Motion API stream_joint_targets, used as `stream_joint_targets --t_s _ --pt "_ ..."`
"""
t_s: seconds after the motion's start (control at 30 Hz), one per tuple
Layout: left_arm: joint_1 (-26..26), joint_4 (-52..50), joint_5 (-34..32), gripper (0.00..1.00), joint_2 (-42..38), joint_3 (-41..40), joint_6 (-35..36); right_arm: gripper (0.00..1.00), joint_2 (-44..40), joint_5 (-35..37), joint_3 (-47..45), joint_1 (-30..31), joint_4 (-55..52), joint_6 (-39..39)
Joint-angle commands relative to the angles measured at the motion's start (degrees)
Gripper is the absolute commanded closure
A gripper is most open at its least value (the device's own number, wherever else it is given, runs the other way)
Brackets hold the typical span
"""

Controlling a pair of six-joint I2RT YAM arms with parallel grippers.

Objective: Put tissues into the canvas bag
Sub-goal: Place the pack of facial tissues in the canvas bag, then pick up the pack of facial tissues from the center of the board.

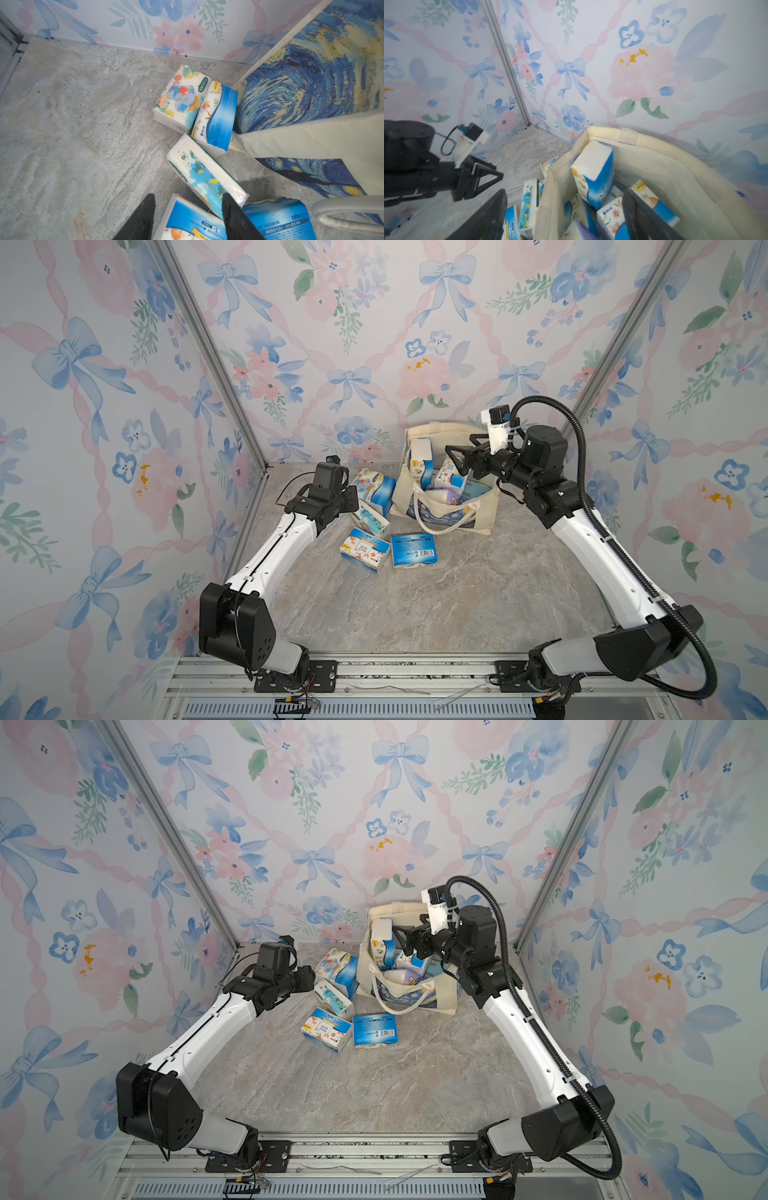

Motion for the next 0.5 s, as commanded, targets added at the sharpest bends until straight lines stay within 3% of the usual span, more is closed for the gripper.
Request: stream_joint_targets --t_s 0.0,0.17,0.47 --pt "0.3 1.2 1.2 0.46 -1.7 -2.2 -1.5 0.11 -1.8 -8.6 -1.6 6.8 -5.9 -7.8" --pt "0.7 2.3 -1.3 0.45 -4.0 -5.0 -3.0 0.11 -0.6 -6.5 -2.9 18.9 -11.6 -10.6" --pt "1.0 6.3 -6.3 0.40 -12.2 -10.0 -2.8 0.11 11.0 7.5 -2.4 28.9 -10.8 -6.1"
